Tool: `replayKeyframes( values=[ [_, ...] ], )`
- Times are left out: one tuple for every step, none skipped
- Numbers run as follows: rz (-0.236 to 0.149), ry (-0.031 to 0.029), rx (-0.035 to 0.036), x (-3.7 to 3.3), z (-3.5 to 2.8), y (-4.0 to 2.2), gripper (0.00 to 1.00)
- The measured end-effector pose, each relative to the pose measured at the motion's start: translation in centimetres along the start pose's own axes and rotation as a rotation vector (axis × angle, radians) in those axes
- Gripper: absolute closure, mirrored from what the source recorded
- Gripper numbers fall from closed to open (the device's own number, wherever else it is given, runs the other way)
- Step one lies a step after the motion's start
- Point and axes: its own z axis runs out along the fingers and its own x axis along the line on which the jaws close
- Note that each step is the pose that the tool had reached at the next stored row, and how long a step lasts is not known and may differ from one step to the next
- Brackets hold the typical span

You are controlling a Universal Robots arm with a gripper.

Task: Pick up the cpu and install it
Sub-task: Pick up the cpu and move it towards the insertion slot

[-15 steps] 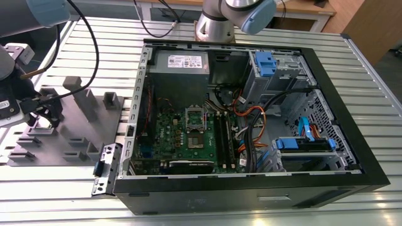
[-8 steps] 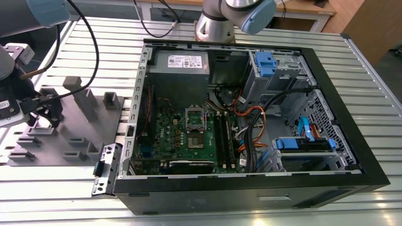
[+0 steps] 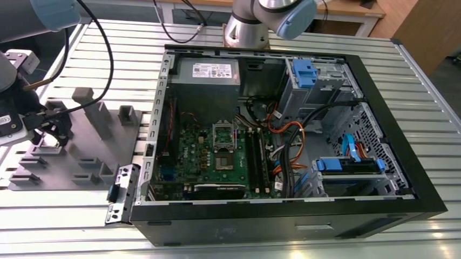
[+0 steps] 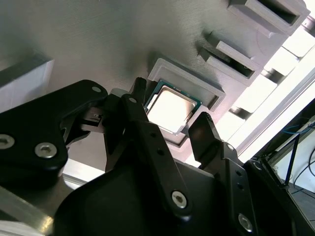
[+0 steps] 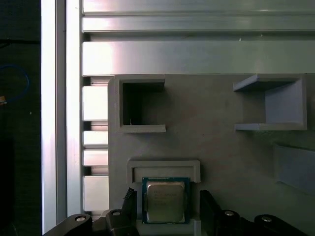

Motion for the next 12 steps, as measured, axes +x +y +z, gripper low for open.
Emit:
replayKeyframes(
  values=[
    [-0.003,0.0,0.0,0.0,0.01,0.01,0.38],
    [-0.005,0.0,-0.0002,0.0,0.01,0.02,0.38],
    [-0.007,0.0,-0.0002,0.0,0.01,0.06,0.38],
    [-0.007,0.0002,0.0,0.01,-0.01,0.12,0.38],
    [-0.008,0.0001,-0.0001,0.01,0.01,0.15,0.38],
    [-0.008,0.0,-0.0002,0.0,0.02,0.18,0.38],
    [-0.008,0.0001,-0.0002,0.0,0.02,0.18,0.38],
    [-0.008,0.0001,-0.0001,0.0,0.01,0.18,0.38],
    [-0.008,0.0002,0.0,0.01,0.0,0.19,0.38],
    [-0.008,0.0003,0.0,0.01,0.02,0.19,0.38],
    [-0.008,0.0003,0.0,0.01,0.04,0.19,0.38],
    [-0.008,0.0003,0.0,0.01,0.04,0.19,0.38]
  ],
)
